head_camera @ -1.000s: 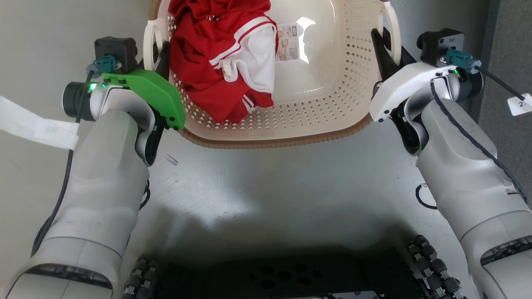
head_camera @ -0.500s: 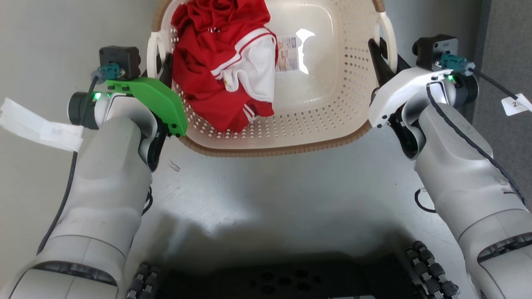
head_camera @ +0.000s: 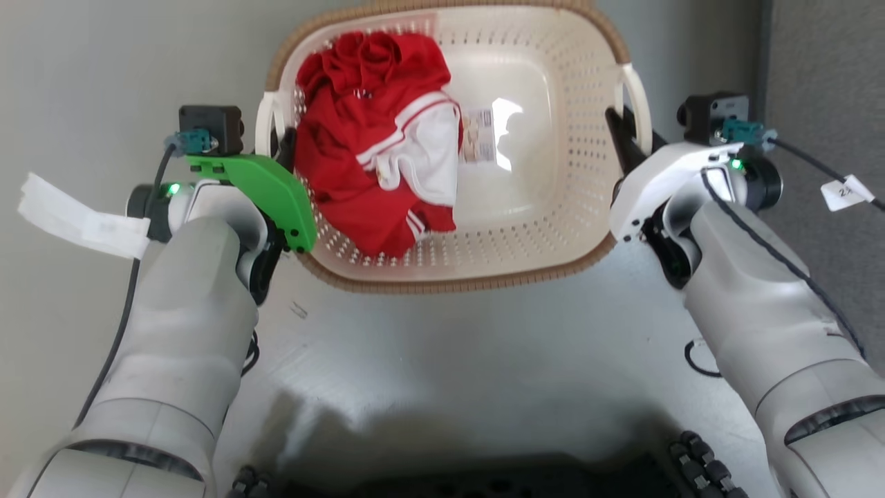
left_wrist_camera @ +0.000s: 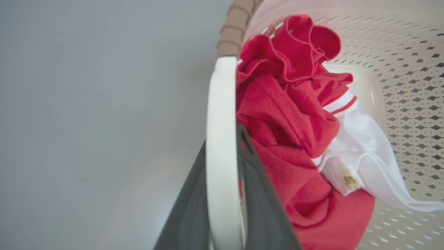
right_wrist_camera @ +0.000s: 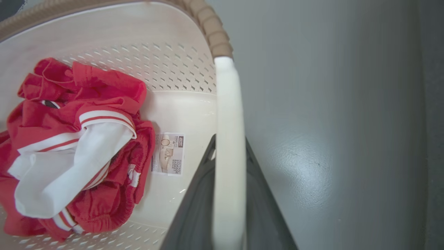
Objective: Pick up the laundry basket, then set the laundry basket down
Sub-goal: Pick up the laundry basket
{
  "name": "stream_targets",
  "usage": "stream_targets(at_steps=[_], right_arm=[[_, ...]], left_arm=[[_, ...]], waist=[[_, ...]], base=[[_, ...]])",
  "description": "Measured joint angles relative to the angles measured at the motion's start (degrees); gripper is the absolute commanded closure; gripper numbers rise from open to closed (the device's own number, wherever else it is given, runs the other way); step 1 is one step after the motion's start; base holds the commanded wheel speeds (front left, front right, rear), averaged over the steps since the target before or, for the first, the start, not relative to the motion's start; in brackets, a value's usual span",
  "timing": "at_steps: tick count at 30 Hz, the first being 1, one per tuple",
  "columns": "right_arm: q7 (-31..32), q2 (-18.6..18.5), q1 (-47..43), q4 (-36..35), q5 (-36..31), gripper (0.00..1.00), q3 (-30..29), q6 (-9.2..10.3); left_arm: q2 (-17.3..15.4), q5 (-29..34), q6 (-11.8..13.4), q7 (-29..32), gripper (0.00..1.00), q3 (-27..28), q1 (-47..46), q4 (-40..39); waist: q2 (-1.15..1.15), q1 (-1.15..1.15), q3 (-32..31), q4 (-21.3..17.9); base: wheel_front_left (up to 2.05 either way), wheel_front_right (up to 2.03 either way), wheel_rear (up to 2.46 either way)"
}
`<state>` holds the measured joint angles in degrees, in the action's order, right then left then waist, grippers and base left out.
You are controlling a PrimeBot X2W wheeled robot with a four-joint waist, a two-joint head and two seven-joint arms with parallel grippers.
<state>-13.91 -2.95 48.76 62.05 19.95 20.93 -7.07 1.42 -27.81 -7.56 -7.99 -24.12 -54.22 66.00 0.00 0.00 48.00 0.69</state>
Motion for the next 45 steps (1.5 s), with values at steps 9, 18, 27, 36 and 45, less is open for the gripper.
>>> stream_targets(at_steps=[9, 18, 27, 36, 45], right_arm=[[1.5, 0.9, -1.4, 3.6, 1.3, 1.0, 1.0, -0.08], [4.3, 1.1, -3.2, 5.4, 2.8, 1.0, 2.8, -0.43], [7.2, 1.2, -5.3, 5.7, 5.5, 1.0, 4.8, -0.43], [9.6, 1.2, -7.4, 5.3, 8.9, 1.0, 6.6, -0.42], [12.9, 1.1, -10.8, 3.1, 12.9, 1.0, 9.6, -0.33]], left_arm=[[0.1, -4.3, 0.0, 3.4, 1.0, -1.6, 2.7, 0.3], [-0.1, -8.4, 0.0, 7.3, 1.0, -3.7, 6.0, -0.1], [-0.4, -11.0, 0.0, 11.0, 1.0, -5.1, 8.2, 0.0], [-0.4, -13.0, 0.0, 13.4, 1.0, -5.6, 9.7, 0.5], [-0.6, -14.7, 0.0, 16.3, 1.0, -6.1, 11.8, 1.5]], waist=[[0.0, 0.0, -5.3, -0.3], [0.0, 0.0, -10.7, -1.0], [0.0, 0.0, -16.0, -1.8], [0.0, 0.0, -21.1, -2.3], [0.0, 0.0, -25.5, -2.5]], base=[[0.0, 0.0, 0.0], [0.0, 0.0, 0.0], [0.0, 0.0, 0.0], [0.0, 0.0, 0.0], [0.0, 0.0, 0.0]])
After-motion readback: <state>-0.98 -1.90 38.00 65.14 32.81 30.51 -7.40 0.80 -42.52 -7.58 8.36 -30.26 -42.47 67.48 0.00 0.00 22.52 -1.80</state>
